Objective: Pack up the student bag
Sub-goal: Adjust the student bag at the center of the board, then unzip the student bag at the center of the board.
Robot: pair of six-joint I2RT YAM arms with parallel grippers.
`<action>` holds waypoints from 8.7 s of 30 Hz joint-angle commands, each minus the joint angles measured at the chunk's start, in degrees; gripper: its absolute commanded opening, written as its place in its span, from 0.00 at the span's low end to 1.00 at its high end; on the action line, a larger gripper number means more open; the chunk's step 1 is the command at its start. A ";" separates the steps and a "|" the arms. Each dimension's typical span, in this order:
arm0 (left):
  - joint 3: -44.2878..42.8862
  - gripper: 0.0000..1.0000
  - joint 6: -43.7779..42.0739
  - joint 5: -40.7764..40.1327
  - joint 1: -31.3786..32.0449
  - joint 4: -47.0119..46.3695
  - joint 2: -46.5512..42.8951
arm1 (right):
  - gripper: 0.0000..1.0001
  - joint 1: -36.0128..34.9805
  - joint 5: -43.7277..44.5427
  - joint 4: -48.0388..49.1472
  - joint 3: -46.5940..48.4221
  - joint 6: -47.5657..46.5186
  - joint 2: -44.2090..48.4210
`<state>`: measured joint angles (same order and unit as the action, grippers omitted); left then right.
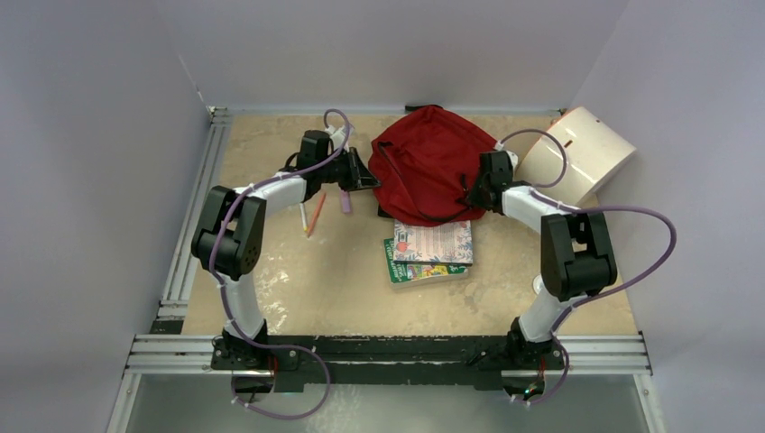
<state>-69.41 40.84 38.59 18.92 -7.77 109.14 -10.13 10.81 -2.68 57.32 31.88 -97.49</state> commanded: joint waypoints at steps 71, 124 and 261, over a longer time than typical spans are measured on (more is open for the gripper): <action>-16.61 0.81 2.89 2.02 -18.61 15.87 -17.76 | 0.00 0.42 -7.50 6.46 0.34 0.11 17.60; -29.90 0.48 22.35 -16.23 21.16 18.45 13.52 | 0.00 0.81 -6.86 12.03 -9.91 6.16 18.41; -16.13 0.00 -10.89 -40.35 15.06 30.61 -10.15 | 0.00 6.46 1.11 10.59 -5.71 6.48 7.88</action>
<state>-86.65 33.17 2.48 37.58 22.20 103.96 -5.43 7.92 7.99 49.65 39.64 -89.73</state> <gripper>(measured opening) 0.009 0.007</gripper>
